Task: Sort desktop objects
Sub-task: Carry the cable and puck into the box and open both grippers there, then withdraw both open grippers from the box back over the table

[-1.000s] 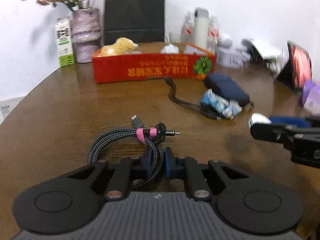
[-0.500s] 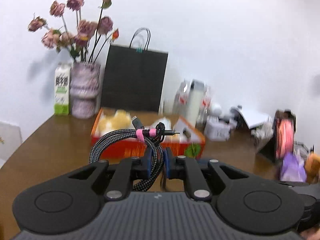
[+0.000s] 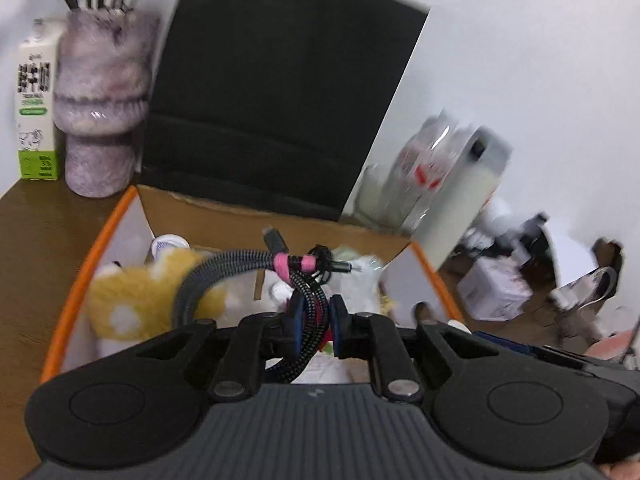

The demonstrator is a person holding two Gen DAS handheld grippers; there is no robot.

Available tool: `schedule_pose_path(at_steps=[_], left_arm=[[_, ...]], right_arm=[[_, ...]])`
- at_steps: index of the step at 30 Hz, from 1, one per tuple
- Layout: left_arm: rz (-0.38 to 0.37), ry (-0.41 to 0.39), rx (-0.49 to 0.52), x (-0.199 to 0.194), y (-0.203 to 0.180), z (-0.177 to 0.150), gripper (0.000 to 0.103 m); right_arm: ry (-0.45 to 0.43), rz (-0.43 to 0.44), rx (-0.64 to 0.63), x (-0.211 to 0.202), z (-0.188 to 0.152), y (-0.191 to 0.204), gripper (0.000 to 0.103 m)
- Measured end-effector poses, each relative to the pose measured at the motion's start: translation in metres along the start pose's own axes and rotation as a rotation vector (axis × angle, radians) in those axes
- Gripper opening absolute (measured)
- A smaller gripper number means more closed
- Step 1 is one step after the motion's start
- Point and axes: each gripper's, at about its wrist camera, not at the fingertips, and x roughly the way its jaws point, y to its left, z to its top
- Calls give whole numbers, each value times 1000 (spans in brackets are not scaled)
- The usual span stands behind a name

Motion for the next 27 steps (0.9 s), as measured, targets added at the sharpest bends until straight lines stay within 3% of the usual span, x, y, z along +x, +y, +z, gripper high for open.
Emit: schedule_pose_path(at_steps=[3,5,6,9,14,17,22,27], left_arm=[[0,-3,6,16,-1,-2,24],[-23,-11,-4,16,2,0,41],[-25,-19,-4,11,1,0,41],[-10,-52,28,-6,-4,2,49],[22,-63,49,-37,-10,-6,89],[29,-53,87,-56,-12,-26,92],[103,-82,179,-93,-16,-66,102],[156,-95,200,-129,-9,-108,103]], right_arm=[[41,-31,-35,24,-4,0,40],[21,-10,-37,27,-5,-2,48],[13,-11,-27,27,-3,-4,53],[-24,2,3,19,0,-8,54],[-47,29,-1,-8,-6,-2,57],[-56,23,-5,-27,-18,4,63],[-65,1,-34,-58,-52,12,73],[-54,-19,-73,-79,-96,18,76]])
